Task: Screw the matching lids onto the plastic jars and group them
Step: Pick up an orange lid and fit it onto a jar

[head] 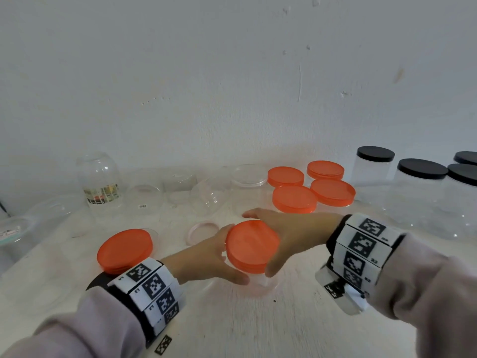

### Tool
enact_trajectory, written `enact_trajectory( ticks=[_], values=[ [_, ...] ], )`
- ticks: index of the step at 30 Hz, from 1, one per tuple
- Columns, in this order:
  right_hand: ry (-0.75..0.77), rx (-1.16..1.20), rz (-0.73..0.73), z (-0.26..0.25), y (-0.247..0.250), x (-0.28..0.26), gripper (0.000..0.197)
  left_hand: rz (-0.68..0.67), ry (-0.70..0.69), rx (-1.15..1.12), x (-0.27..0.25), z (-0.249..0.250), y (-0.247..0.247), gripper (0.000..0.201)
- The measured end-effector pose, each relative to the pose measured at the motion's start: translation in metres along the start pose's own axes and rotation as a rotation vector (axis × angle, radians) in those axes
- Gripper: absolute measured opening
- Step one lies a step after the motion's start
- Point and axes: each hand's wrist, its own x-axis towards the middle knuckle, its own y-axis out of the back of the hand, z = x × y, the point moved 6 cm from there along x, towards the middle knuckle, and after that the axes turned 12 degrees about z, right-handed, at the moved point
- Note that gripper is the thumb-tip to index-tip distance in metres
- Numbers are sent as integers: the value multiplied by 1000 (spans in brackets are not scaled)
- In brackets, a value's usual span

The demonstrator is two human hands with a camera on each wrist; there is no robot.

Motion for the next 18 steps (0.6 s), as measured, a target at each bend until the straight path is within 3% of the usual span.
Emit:
enact_trajectory(
  ticks=[8,18],
  values=[
    [64,-293,-155,-27,-2,14,107,-12,-42,-87,3,0,-4,98],
    [64,-403,-144,-26,1,21,111,33,-36,-144,1,-3,-5,89]
  ],
)
